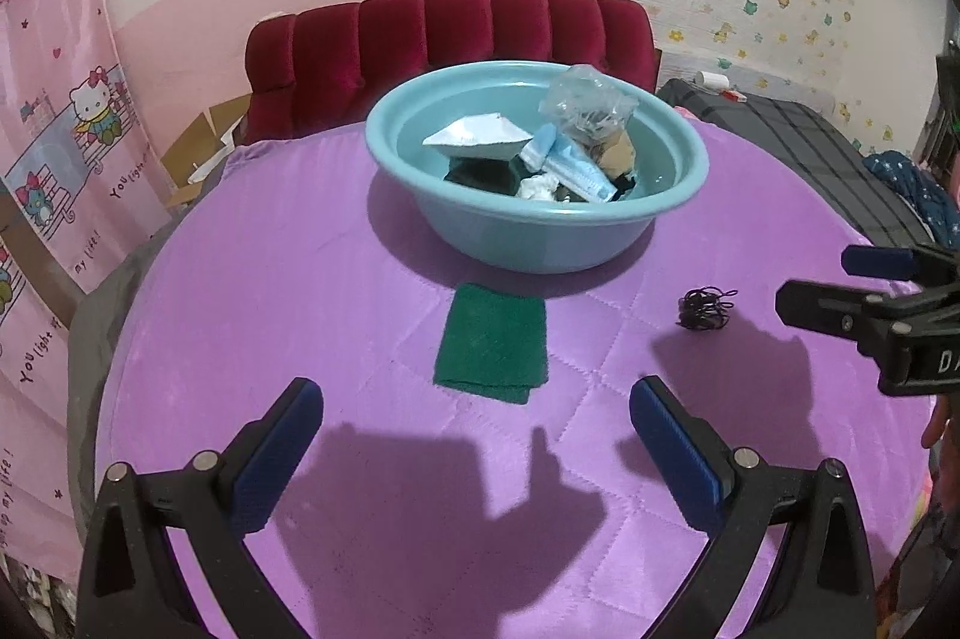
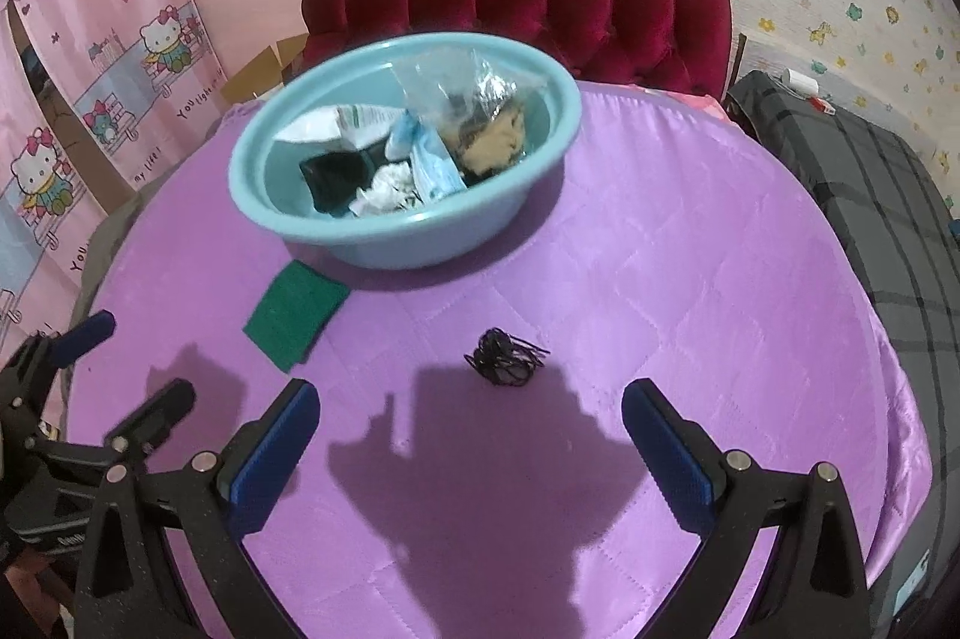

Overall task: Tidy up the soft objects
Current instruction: 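Withdraw both tools from the basin toward the green pad and hair tie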

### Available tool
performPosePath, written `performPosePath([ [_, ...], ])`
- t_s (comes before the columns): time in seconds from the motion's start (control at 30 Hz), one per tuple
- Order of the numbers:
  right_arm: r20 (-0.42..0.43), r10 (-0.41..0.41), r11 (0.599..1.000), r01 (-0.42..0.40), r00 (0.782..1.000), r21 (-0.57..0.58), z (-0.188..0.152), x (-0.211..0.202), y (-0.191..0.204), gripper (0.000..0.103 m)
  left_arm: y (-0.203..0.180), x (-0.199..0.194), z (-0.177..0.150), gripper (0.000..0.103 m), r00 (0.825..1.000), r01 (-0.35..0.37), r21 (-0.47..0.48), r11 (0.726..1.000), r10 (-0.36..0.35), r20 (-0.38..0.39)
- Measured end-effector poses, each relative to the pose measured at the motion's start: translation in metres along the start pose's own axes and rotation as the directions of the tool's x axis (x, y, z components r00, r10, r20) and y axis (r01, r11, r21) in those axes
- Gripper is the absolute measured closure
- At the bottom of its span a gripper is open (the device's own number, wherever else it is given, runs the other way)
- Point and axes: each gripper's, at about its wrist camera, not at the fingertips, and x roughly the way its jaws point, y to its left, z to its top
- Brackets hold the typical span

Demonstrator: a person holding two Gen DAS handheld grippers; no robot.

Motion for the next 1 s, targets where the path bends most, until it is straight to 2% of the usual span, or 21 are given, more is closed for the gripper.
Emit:
performPosePath([
  [0.73,-0.057,0.003,1.0,-0.001,0.998,0.031,-0.005,0.063,-0.018,0.0,0.007,0.032,-0.014,0.0,1.0,-0.02,-0.045,0.999,0.019,-0.019],
  [0.93,-0.067,-0.002,0.999,0.005,0.998,0.044,-0.001,0.088,-0.022,0.012,0.008,0.046,-0.016,0.0,1.0,-0.017,-0.056,0.998,0.016,-0.017],
  [1.0,-0.075,0.003,0.998,0.001,0.997,0.055,0.0,0.097,-0.024,0.022,0.007,0.051,-0.017,0.0,1.0,-0.018,-0.054,0.998,0.017,-0.022],
])
